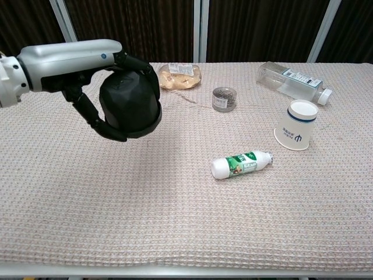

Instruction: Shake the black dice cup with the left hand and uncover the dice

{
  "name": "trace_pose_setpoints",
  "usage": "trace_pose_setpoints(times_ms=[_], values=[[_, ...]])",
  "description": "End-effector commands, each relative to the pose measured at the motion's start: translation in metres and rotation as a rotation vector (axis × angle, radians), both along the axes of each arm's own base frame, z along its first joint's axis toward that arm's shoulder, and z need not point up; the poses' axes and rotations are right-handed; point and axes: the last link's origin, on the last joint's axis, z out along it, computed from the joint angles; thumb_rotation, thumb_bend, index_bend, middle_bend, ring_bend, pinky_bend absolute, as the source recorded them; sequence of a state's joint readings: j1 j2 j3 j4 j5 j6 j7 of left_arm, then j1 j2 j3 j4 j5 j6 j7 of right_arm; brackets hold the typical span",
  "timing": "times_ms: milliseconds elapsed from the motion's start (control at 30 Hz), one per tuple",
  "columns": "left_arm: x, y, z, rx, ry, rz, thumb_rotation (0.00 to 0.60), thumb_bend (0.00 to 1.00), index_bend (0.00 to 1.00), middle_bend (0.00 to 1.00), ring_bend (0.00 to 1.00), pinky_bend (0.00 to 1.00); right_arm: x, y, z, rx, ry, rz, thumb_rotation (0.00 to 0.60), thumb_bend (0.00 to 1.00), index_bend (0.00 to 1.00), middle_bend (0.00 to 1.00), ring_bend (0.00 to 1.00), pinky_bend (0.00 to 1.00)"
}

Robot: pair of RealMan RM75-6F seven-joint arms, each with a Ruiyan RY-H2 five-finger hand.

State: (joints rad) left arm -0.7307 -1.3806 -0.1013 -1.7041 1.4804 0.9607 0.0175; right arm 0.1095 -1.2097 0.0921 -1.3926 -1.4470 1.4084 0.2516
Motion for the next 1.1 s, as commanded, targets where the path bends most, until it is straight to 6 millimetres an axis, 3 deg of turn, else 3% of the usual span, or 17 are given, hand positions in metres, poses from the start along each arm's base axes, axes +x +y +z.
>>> trace_pose_setpoints(times_ms=[33, 133, 200, 267, 367, 467, 567, 667, 733, 900, 1100], values=[[-0.045, 0.061, 0.020, 0.303, 0.092, 0.168, 0.600, 0.19, 0.35, 0.41, 0.29, 0.36, -0.001, -0.001, 0.000, 0.000, -0.002, -0.004, 0.600, 0.17, 0.00, 0.00, 0.00, 0.00], [-0.068, 0.109, 0.036, 0.486, 0.154, 0.337, 0.600, 0.18, 0.32, 0.38, 0.27, 0.33, 0.000, -0.001, 0.000, -0.001, -0.001, -0.005, 0.600, 0.17, 0.00, 0.00, 0.00, 0.00], [-0.082, 0.128, 0.042, 0.501, 0.177, 0.436, 0.600, 0.18, 0.32, 0.38, 0.27, 0.34, -0.001, -0.001, 0.000, -0.003, -0.001, -0.007, 0.600, 0.17, 0.00, 0.00, 0.00, 0.00], [-0.087, 0.130, 0.041, 0.466, 0.171, 0.473, 0.600, 0.18, 0.32, 0.38, 0.27, 0.34, -0.001, -0.002, 0.000, -0.005, -0.002, -0.009, 0.600, 0.17, 0.00, 0.00, 0.00, 0.00], [-0.078, 0.110, 0.027, 0.333, 0.089, 0.461, 0.600, 0.18, 0.33, 0.38, 0.27, 0.34, -0.002, -0.002, -0.001, -0.001, -0.003, -0.014, 0.600, 0.17, 0.00, 0.00, 0.00, 0.00], [-0.050, 0.064, 0.011, 0.205, -0.001, 0.336, 0.600, 0.18, 0.34, 0.39, 0.27, 0.34, -0.001, -0.002, -0.003, 0.011, 0.000, -0.010, 0.600, 0.17, 0.00, 0.00, 0.00, 0.00], [-0.017, -0.001, -0.005, 0.033, -0.116, 0.169, 0.600, 0.18, 0.34, 0.39, 0.27, 0.34, -0.001, -0.001, -0.003, 0.010, 0.003, -0.007, 0.600, 0.17, 0.00, 0.00, 0.00, 0.00], [-0.004, -0.028, -0.009, -0.036, -0.176, 0.098, 0.600, 0.18, 0.34, 0.41, 0.29, 0.35, -0.002, -0.001, -0.003, 0.013, 0.004, -0.009, 0.600, 0.17, 0.00, 0.00, 0.00, 0.00], [-0.008, -0.023, -0.010, -0.032, -0.167, 0.102, 0.600, 0.18, 0.34, 0.41, 0.30, 0.36, -0.002, 0.000, -0.003, 0.015, 0.006, -0.010, 0.600, 0.17, 0.00, 0.00, 0.00, 0.00], [-0.042, 0.021, -0.010, 0.095, -0.052, 0.220, 0.600, 0.18, 0.34, 0.41, 0.30, 0.36, -0.005, 0.000, -0.002, 0.011, 0.001, -0.018, 0.600, 0.17, 0.00, 0.00, 0.00, 0.00], [-0.066, 0.020, -0.020, 0.113, -0.011, 0.256, 0.600, 0.18, 0.35, 0.42, 0.30, 0.36, -0.006, 0.000, -0.008, 0.028, 0.002, -0.017, 0.600, 0.17, 0.00, 0.00, 0.00, 0.00]])
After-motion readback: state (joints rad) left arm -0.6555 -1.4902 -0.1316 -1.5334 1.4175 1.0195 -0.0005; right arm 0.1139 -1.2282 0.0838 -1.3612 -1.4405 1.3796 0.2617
